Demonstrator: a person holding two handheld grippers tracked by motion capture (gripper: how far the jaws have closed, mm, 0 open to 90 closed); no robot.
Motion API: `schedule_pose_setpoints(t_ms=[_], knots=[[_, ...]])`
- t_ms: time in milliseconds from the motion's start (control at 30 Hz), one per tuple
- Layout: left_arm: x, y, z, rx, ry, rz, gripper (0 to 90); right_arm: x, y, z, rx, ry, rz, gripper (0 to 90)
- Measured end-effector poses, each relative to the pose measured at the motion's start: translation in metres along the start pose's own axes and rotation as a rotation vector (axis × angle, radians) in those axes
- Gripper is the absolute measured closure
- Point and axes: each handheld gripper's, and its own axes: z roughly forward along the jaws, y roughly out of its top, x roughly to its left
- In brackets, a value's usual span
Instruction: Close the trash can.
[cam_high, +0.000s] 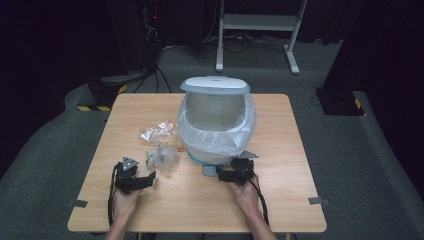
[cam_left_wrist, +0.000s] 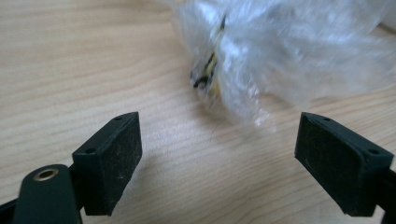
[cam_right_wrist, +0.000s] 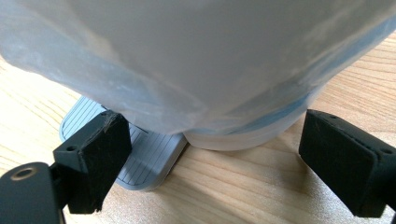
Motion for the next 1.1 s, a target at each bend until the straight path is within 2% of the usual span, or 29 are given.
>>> schedule_pose_setpoints(t_ms=[233,300,367,700,833,1100], knots=[[-0.001,0.016,-0.012,-0.07,-0.028,-0.005,14.3,-0.001,0.001,0.002,0.014,0.0,-0.003,9.3],[-0.001,0.019,-0.012,-0.073,-0.031,-0.004,13.8,-0.001,0.001,0.003,0.018,-0.003,-0.011,9.3],[-0.003,0.027,-0.01,-0.081,-0.037,0.001,12.9,0.001,0.001,0.002,0.024,-0.003,0.002,9.2],[-0.007,0.052,0.004,-0.079,-0.053,0.012,10.9,0.001,0.001,0.002,0.025,-0.005,0.001,9.2],[-0.007,0.06,0.009,-0.081,-0.063,0.004,10.8,0.001,0.001,0.002,0.025,-0.005,0.0,9.3],[-0.01,0.069,0.022,-0.049,-0.074,-0.002,11.6,0.001,0.001,0.002,0.025,-0.006,0.0,9.3]])
